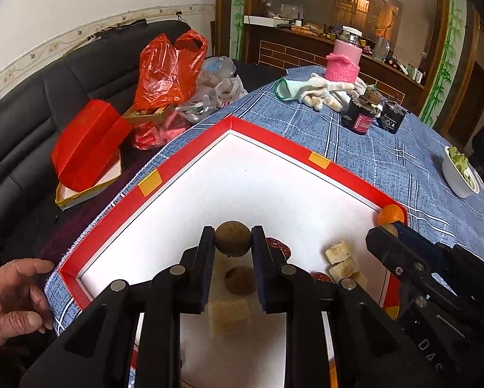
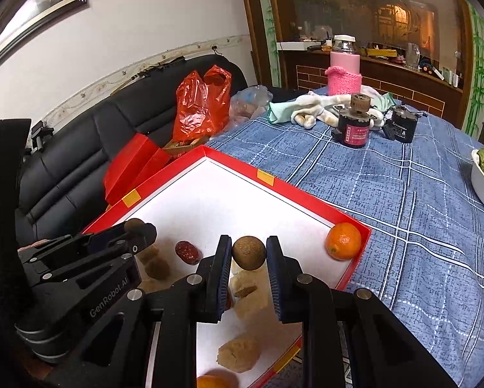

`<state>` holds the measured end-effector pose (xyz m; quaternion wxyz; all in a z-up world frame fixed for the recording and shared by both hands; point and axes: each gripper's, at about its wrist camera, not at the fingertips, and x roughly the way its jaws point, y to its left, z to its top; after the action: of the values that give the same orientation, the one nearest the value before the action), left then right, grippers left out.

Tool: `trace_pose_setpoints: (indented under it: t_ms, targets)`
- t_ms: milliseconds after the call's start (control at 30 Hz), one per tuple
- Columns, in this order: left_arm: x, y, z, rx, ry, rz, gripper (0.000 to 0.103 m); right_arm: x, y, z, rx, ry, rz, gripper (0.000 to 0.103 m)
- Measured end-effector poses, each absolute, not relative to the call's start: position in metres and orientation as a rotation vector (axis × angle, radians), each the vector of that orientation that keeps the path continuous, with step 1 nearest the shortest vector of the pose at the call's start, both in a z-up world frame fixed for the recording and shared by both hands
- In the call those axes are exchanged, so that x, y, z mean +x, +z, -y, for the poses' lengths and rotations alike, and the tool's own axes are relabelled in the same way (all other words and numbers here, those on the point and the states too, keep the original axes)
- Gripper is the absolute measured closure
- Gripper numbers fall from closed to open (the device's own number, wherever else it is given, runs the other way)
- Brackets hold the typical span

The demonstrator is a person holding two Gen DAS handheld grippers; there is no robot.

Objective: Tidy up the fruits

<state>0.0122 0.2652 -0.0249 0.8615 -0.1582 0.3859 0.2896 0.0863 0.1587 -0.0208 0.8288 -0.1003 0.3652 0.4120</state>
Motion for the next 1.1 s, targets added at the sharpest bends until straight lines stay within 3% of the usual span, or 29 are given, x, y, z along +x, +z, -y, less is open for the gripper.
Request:
trace_pose_setpoints:
  t_ms: [933, 1100]
  targets:
    - [0.013, -0.026, -0.271, -0.339, 0.632, -0.811, 0.083, 0.086, -0.027, -0.173, -0.236, 0.872, -0.795, 0.081]
    - [0.014, -0.030, -0.277, -0.356, 0.662, -0.831, 0.082, 0.087, -0.030, -0.176, -0.255, 0.858, -0.810, 0.077]
